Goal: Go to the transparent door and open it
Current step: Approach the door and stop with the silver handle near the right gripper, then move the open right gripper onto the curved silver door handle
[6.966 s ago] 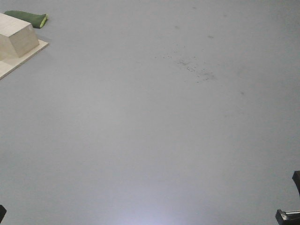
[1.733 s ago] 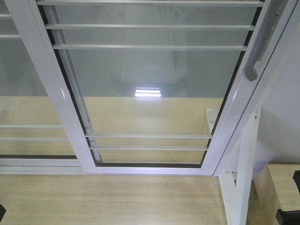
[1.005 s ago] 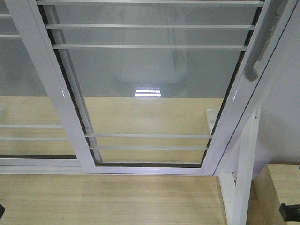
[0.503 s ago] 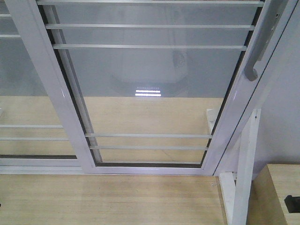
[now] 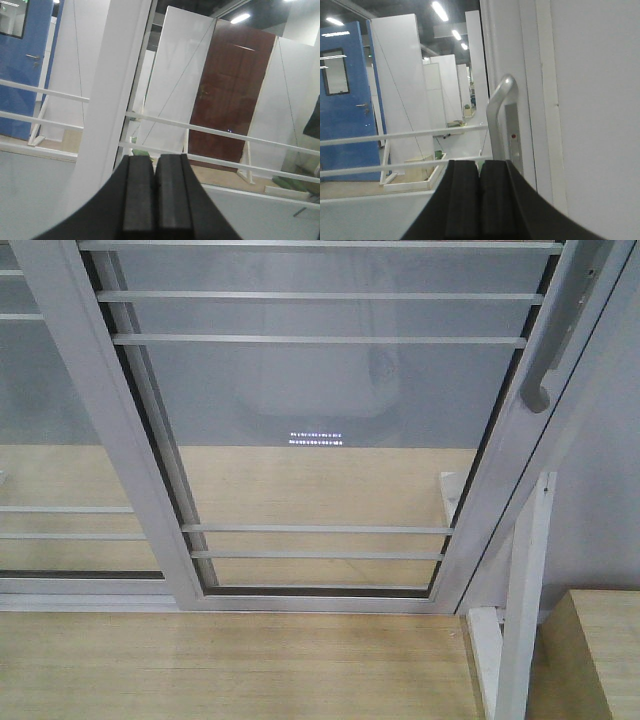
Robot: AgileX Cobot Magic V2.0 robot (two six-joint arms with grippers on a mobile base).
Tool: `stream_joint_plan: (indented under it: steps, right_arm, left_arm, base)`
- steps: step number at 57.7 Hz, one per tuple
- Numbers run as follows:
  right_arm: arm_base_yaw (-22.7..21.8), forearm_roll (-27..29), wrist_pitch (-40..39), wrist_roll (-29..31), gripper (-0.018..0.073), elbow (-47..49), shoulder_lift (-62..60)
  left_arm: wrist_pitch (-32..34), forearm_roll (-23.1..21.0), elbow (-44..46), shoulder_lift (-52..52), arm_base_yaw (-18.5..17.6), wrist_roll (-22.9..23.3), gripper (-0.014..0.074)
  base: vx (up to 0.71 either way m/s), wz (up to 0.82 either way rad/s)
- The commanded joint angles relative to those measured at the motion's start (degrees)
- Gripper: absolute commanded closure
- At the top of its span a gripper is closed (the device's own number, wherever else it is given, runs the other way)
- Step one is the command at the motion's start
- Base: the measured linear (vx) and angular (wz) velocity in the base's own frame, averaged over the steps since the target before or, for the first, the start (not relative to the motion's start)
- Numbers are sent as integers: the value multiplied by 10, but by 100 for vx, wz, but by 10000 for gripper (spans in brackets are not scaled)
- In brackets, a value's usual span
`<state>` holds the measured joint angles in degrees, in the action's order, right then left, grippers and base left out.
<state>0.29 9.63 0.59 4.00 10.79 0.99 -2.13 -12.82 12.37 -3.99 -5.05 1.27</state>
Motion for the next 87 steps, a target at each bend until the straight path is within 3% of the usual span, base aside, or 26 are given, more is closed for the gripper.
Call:
stream_joint_plan:
  steps: [1,9,20,45,55,67,72,80,87]
  right_arm:
    - [-2,1,13,21,557,94,52]
    - [-2,-1,97,40,557,215,171]
    - [-2,-2,172,60,557,339,319]
    - [-2,8,164,78,525,368,376]
    - [-2,8,200,80,385,368,376]
    - [-2,6,201,80,8,368,376]
    - [-2,5,198,80,-108,368,376]
    - [-2,-4,166,80,-171,367,376]
    - [-2,-9,119,79,-149,367,403]
  left_arm:
    - [-21,14,86,-67,-2,-13,599]
    - [-67,17,202,-197,-2,-13,599]
    - [-67,19,298,-320,-2,-13,599]
    - [-69,34,312,-376,-2,-13,565]
    - [-77,64,312,-376,-2,-13,460]
    - [-99,64,312,-375,-2,-13,183]
    - [-109,64,312,-375,-2,-13,57]
    - [-135,62,312,-374,-2,-13,-55]
    - [-155,62,312,-374,-2,-13,-63]
  base:
    - [0,0]
    - [0,0]
    - [0,0]
    - [0,0]
    - [0,0]
    - [0,0]
    - [0,0]
    - [0,0]
    - [0,0]
